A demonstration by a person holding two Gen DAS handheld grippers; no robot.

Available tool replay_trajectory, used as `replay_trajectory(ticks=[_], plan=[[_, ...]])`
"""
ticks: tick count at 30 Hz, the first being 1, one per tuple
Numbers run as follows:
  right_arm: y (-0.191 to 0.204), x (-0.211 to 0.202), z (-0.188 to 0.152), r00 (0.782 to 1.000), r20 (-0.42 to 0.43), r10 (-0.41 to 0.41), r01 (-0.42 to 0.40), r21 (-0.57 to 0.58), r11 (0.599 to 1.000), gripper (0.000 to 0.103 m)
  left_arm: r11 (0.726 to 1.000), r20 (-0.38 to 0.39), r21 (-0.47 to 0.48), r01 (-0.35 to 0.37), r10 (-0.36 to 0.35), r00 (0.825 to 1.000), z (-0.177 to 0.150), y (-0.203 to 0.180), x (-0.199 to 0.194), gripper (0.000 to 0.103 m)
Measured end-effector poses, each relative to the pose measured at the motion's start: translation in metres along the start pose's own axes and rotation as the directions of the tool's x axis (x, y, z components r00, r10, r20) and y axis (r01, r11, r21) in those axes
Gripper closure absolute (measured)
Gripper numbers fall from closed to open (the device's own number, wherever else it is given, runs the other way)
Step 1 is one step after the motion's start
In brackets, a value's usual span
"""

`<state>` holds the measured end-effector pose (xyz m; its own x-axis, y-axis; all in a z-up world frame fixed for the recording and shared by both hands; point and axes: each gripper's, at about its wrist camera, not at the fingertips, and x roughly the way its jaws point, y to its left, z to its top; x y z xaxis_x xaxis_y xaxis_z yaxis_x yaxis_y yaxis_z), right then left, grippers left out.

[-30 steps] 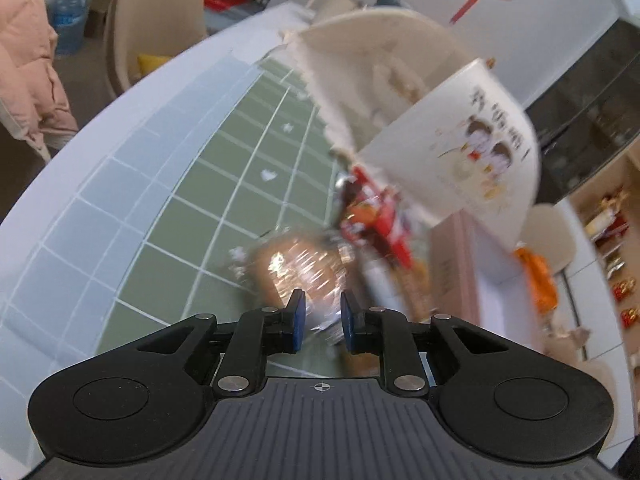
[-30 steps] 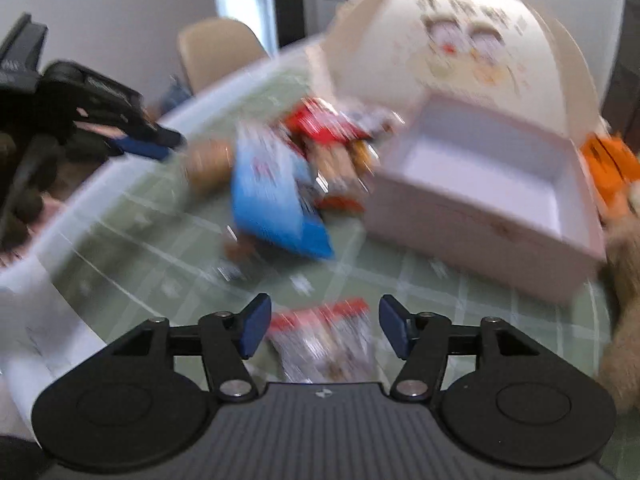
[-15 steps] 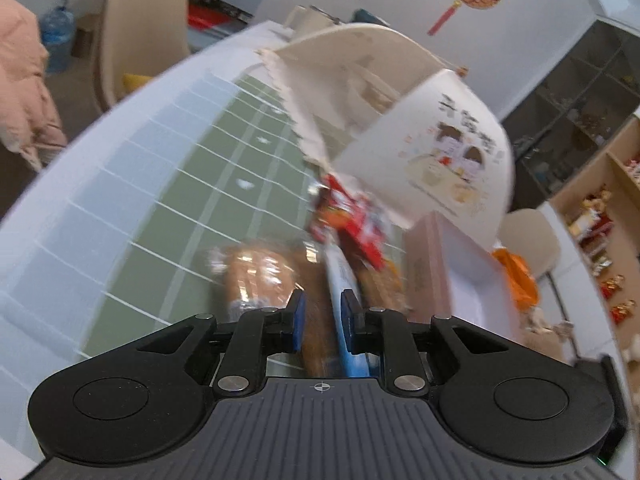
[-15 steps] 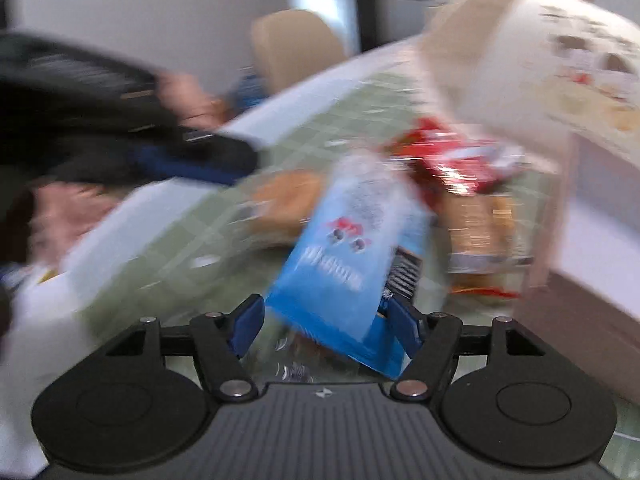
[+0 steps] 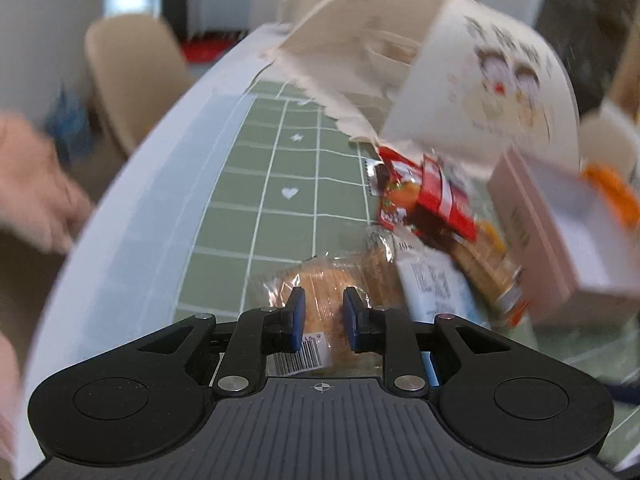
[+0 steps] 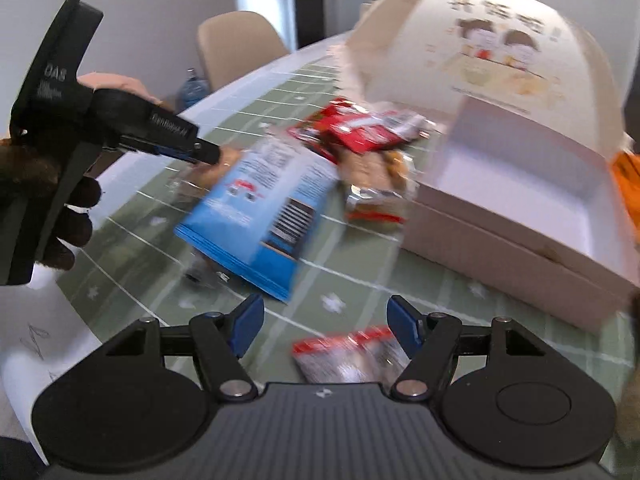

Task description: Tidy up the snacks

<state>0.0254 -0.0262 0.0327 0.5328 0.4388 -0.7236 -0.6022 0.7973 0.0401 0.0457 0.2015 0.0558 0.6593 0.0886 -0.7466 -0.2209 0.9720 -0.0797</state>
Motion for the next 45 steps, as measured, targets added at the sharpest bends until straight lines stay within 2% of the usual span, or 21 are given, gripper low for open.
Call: replay_trajectory(ticks=[5,7,9,12,15,16,18,20,24,26,28,29,35,39,41,45], plan=[[-0.014,-0.006,-0.017,0.999,-0.037,-0.029,0.031,0.061,0.998,0.034,0.982,0.008,0.182,-0.056,0.056,0.998,-0.001,-0.025,0.003,0.079],[-0.017,-0.004,-0.021,0.998,-0.051,-0.031,0.035,0.075,0.997,0.034,0.972,0.004,0.234,-0.035,0.035,0.999,-0.003,-0.031,0.004,0.079],[-0.020,-0.003,-0.026,0.998,-0.063,-0.029,0.034,0.087,0.996,0.034,0.964,-0.012,0.267,0.008,-0.005,1.000,-0.005,-0.032,0.003,0.072],[-0.019,-0.002,-0.031,0.996,-0.081,-0.040,0.047,0.089,0.995,0.034,0.947,-0.006,0.320,0.002,0.000,1.000,-0.009,-0.032,0.002,0.068],[-0.019,-0.003,-0.035,0.995,-0.087,-0.054,0.061,0.087,0.994,0.034,0.953,0.018,0.292,-0.076,0.074,0.997,-0.010,-0.028,0.002,0.068],[-0.020,-0.003,-0.036,0.994,-0.089,-0.055,0.063,0.088,0.994,0.034,0.961,0.021,0.265,-0.079,0.076,0.997,-0.008,-0.025,0.003,0.068],[-0.020,-0.002,-0.038,0.994,-0.091,-0.059,0.067,0.092,0.993,0.033,0.970,0.015,0.236,-0.058,0.056,0.998,-0.007,-0.023,0.004,0.065],[-0.018,-0.002,-0.040,0.994,-0.088,-0.068,0.075,0.081,0.994,0.033,0.969,0.004,0.246,-0.013,0.012,1.000,-0.006,-0.026,0.005,0.056],[-0.013,0.000,-0.041,0.994,-0.079,-0.082,0.086,0.051,0.995,0.030,0.977,-0.012,0.205,0.062,-0.061,0.998,-0.003,-0.022,0.005,0.054],[-0.011,0.000,-0.043,0.994,-0.070,-0.085,0.089,0.044,0.995,0.029,0.986,0.007,0.162,0.035,-0.037,0.999,-0.003,-0.016,0.004,0.055],[-0.011,-0.001,-0.045,0.994,-0.058,-0.089,0.092,0.049,0.995,0.027,0.991,0.031,0.129,-0.043,0.039,0.999,-0.003,-0.010,0.006,0.058],[-0.011,-0.001,-0.046,0.994,-0.051,-0.092,0.095,0.050,0.994,0.025,0.992,0.031,0.112,-0.057,0.054,0.998,-0.002,-0.006,0.008,0.055],[-0.012,0.000,-0.051,0.994,-0.025,-0.103,0.105,0.062,0.993,0.016,0.995,0.022,0.091,-0.039,0.037,0.999,0.005,0.001,0.015,0.054],[-0.011,0.002,-0.051,0.994,-0.018,-0.105,0.106,0.064,0.992,0.013,1.000,0.021,-0.001,-0.028,0.028,0.999,0.009,0.016,0.019,0.052],[-0.010,0.002,-0.052,0.994,-0.011,-0.107,0.108,0.067,0.992,0.013,0.998,0.019,-0.032,-0.046,0.046,0.999,0.009,0.019,0.017,0.052],[-0.010,0.001,-0.056,0.994,0.009,-0.113,0.112,0.072,0.991,0.012,0.997,0.027,-0.018,-0.081,0.082,0.996,0.007,0.021,0.016,0.052]])
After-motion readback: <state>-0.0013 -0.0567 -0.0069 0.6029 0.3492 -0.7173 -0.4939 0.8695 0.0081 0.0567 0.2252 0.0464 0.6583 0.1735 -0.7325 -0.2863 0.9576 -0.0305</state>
